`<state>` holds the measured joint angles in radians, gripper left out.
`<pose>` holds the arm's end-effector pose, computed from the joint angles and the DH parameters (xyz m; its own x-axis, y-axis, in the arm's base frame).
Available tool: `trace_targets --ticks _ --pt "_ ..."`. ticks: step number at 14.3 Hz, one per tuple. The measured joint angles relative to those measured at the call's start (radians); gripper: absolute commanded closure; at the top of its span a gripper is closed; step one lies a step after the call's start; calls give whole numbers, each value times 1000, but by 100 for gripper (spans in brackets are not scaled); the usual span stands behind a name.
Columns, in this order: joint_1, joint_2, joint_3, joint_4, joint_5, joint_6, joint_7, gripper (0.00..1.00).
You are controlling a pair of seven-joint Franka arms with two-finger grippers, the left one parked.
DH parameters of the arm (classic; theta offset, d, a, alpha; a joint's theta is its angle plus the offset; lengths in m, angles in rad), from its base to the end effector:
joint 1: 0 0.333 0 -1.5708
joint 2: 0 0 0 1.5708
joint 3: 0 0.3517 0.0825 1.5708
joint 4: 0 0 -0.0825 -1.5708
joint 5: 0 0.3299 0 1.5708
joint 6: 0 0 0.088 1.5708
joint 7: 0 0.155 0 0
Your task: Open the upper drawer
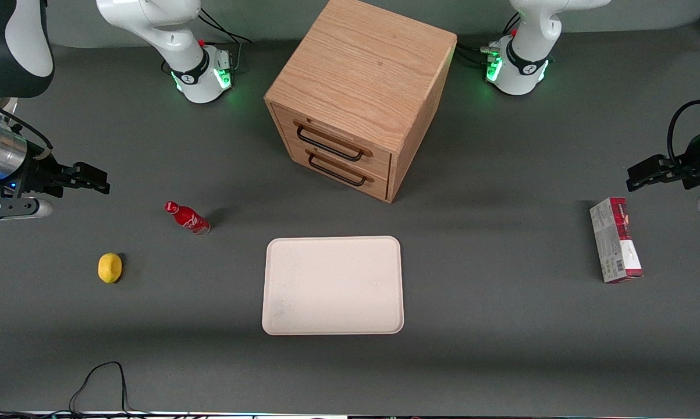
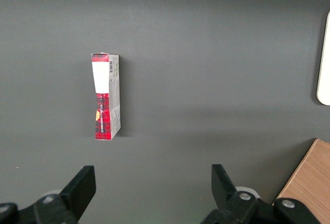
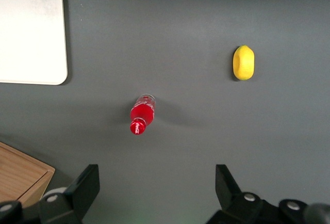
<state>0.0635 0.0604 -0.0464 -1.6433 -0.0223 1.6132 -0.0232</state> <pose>0.5151 0.0061 0.5549 0.9950 0.0410 -0.0909 0.0432 -0.9988 0.0228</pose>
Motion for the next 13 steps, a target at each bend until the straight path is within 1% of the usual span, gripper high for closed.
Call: trace_targets --ticks 10,13 --pt "7 6 3 40 16 -34 1 0" --pt "28 15 5 44 21 -43 1 0"
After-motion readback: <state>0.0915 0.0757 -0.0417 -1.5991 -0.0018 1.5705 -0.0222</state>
